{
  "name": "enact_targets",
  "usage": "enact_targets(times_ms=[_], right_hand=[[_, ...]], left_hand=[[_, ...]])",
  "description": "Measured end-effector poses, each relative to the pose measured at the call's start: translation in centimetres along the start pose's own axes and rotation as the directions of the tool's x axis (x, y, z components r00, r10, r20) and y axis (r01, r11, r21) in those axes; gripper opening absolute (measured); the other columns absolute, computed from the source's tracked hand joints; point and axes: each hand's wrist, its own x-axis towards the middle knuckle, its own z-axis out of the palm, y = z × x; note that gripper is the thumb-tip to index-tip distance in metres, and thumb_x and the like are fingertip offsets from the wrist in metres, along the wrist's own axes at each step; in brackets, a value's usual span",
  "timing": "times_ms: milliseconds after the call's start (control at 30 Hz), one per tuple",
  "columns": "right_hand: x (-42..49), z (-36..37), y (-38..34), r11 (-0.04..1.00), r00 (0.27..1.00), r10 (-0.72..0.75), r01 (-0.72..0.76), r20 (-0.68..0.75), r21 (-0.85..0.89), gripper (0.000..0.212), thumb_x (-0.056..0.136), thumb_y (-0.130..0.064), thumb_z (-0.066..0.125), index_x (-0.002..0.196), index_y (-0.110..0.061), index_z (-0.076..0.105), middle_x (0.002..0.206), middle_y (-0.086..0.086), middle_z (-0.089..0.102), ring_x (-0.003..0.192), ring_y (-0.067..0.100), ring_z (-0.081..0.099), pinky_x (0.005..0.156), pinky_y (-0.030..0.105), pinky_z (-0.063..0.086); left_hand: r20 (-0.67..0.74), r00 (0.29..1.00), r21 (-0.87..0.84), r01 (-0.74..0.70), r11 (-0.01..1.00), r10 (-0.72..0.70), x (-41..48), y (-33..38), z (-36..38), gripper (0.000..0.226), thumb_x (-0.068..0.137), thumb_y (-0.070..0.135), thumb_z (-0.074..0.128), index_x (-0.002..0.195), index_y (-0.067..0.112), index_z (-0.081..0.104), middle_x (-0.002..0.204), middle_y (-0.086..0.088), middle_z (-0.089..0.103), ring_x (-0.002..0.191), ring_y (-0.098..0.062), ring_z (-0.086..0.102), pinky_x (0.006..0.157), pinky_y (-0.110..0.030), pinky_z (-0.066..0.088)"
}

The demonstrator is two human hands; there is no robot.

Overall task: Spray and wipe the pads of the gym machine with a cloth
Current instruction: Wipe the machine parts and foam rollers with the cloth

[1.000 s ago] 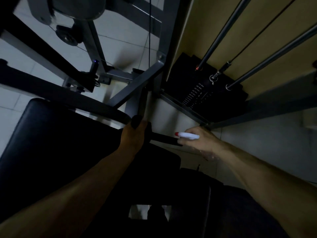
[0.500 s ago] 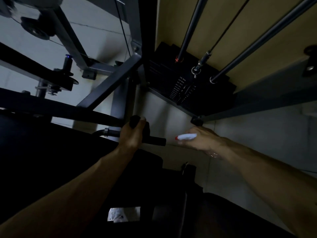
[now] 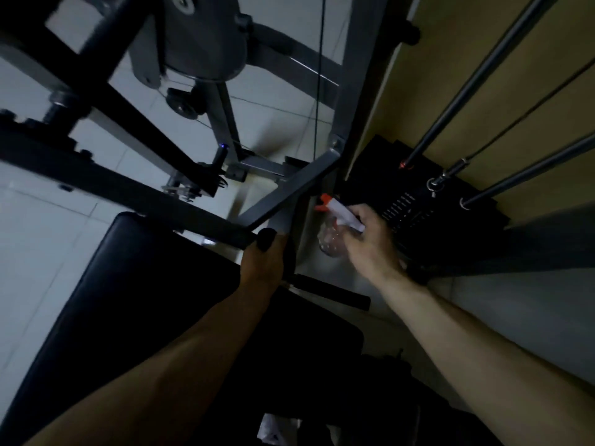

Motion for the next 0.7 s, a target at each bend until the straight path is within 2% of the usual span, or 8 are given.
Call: enact_targets(times_ms=[100, 167, 233, 300, 367, 533, 600, 700], right_hand=[[1.1, 3.0, -2.8, 0.993, 0.992, -0.117, 0.115, -0.037, -0.040, 0.019, 0.095, -0.019, 0.071, 0.107, -0.031, 0.063, 0.097, -0.011, 0.068, 0.083, -0.002, 0.063, 0.066, 0.008, 0.043], [2.0, 4.7, -4.7, 0.982, 0.982, -0.175, 0.169, -0.072, -0.081, 0.019, 0.097, -0.024, 0.070, 0.115, -0.026, 0.064, 0.100, -0.007, 0.067, 0.084, 0.003, 0.062, 0.065, 0.004, 0.041], [3.1, 6.3, -6.6, 0.975, 0.975, -0.201, 0.191, -0.090, -0.114, 0.018, 0.098, -0.023, 0.069, 0.114, -0.021, 0.064, 0.095, -0.007, 0.062, 0.080, 0.004, 0.059, 0.062, 0.004, 0.040], [4.2, 7.8, -8.1, 0.966, 0.971, -0.227, 0.216, -0.067, -0.145, 0.014, 0.098, -0.024, 0.067, 0.111, -0.024, 0.062, 0.095, -0.008, 0.062, 0.086, 0.012, 0.062, 0.069, 0.020, 0.048], [5.1, 8.9, -8.7, 0.960, 0.971, -0.241, 0.236, -0.012, -0.147, 0.015, 0.098, -0.024, 0.065, 0.113, -0.023, 0.063, 0.102, -0.006, 0.065, 0.097, 0.019, 0.066, 0.076, 0.034, 0.056], [6.0, 10.5, -8.6, 0.955, 0.967, -0.252, 0.255, 0.035, -0.152, 0.014, 0.100, -0.024, 0.065, 0.112, -0.025, 0.059, 0.104, -0.003, 0.065, 0.097, 0.016, 0.065, 0.077, 0.031, 0.055], [6.1, 11.0, -8.6, 0.953, 0.966, -0.260, 0.256, -0.003, -0.158, 0.014, 0.098, -0.025, 0.067, 0.111, -0.024, 0.060, 0.101, -0.003, 0.066, 0.092, 0.015, 0.065, 0.073, 0.031, 0.053], [6.3, 11.6, -8.9, 0.929, 0.956, -0.292, 0.282, -0.008, -0.240, 0.012, 0.097, -0.025, 0.068, 0.106, -0.023, 0.061, 0.095, -0.005, 0.065, 0.085, 0.016, 0.062, 0.068, 0.030, 0.047]], left_hand=[[-0.004, 0.999, -0.050, 0.034, 0.998, -0.034, -0.2, 1.0, -2.2, 0.029, 0.094, 0.043, 0.069, 0.091, 0.014, 0.073, 0.089, -0.014, 0.076, 0.080, -0.030, 0.074, 0.077, -0.043, 0.063], [-0.007, 0.999, -0.100, 0.041, 0.994, -0.042, 0.4, 1.4, -3.5, 0.027, 0.097, 0.040, 0.066, 0.091, 0.014, 0.071, 0.088, -0.012, 0.075, 0.076, -0.026, 0.073, 0.067, -0.035, 0.061], [0.013, 0.999, -0.138, 0.038, 0.990, -0.037, 1.3, 1.7, -4.6, 0.024, 0.098, 0.038, 0.066, 0.091, 0.015, 0.068, 0.088, -0.008, 0.072, 0.074, -0.022, 0.069, 0.066, -0.032, 0.059], [0.027, 0.999, -0.160, 0.051, 0.986, -0.047, 2.0, 2.4, -5.5, 0.022, 0.099, 0.034, 0.066, 0.087, 0.016, 0.065, 0.085, -0.007, 0.069, 0.070, -0.019, 0.066, 0.067, -0.032, 0.057], [0.023, 0.998, -0.156, 0.065, 0.986, -0.062, 2.5, 2.7, -6.5, 0.025, 0.099, 0.035, 0.067, 0.082, 0.016, 0.064, 0.079, -0.006, 0.068, 0.065, -0.018, 0.065, 0.058, -0.028, 0.055], [0.035, 0.996, -0.169, 0.091, 0.981, -0.086, 3.2, 2.5, -8.1, 0.031, 0.101, 0.038, 0.063, 0.104, 0.008, 0.068, 0.085, -0.008, 0.068, 0.064, -0.017, 0.065, 0.049, -0.026, 0.050], [0.005, 0.997, -0.185, 0.080, 0.980, -0.081, 3.4, 2.2, -8.4, 0.028, 0.097, 0.037, 0.069, 0.093, 0.009, 0.069, 0.071, -0.005, 0.068, 0.051, -0.015, 0.063, 0.042, -0.025, 0.048], [-0.015, 0.996, -0.204, 0.080, 0.976, -0.085, 3.4, 2.0, -8.7, 0.027, 0.095, 0.036, 0.072, 0.083, 0.012, 0.069, 0.061, -0.003, 0.067, 0.045, -0.016, 0.062, 0.041, -0.026, 0.049]])
